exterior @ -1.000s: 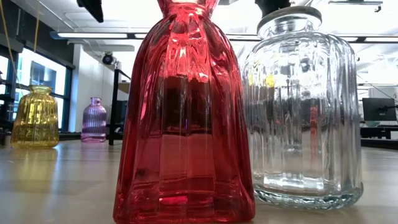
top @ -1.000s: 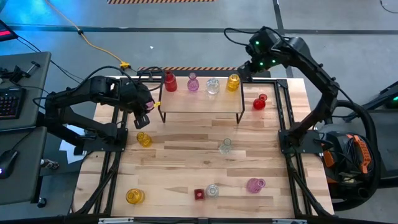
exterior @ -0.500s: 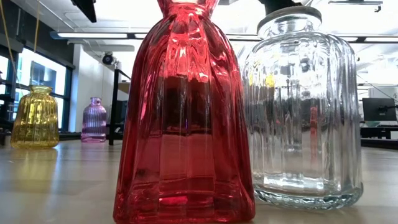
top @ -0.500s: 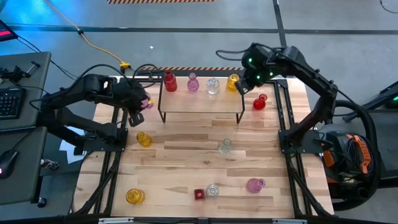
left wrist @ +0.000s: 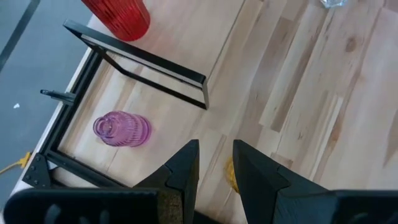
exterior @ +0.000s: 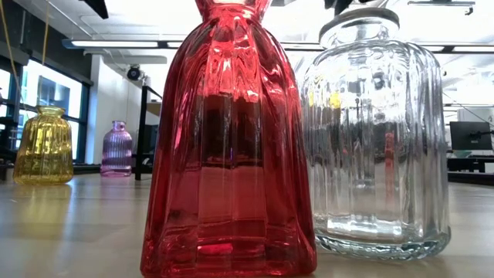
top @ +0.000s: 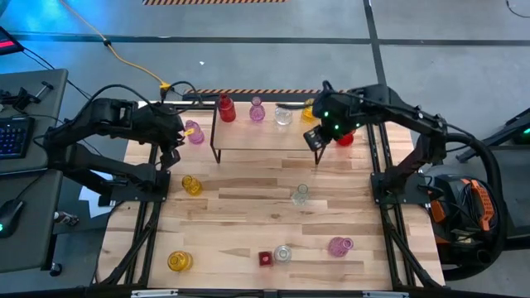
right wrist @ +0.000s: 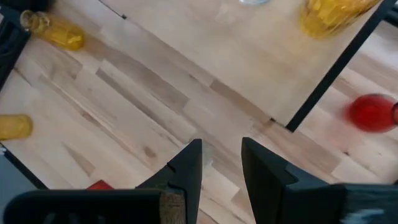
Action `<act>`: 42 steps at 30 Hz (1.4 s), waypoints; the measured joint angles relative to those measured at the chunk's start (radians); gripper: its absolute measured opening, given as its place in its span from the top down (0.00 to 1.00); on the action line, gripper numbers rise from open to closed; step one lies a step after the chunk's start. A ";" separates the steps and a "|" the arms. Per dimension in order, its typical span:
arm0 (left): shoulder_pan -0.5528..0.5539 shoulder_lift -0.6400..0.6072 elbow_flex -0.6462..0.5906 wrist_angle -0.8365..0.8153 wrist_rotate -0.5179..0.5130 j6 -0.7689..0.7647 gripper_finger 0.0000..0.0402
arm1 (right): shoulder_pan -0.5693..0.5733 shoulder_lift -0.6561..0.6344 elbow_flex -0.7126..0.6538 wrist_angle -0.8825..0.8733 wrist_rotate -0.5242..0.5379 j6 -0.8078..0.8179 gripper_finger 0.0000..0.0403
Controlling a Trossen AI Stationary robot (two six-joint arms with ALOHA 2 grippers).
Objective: Sort vases onto shelf
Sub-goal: Put the top transparent vase on the shelf aligned with the other transparent vase
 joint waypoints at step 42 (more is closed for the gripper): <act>0.000 -0.141 -0.233 0.056 0.105 -0.011 0.78 | 0.267 0.200 -0.325 0.028 -0.092 0.256 0.77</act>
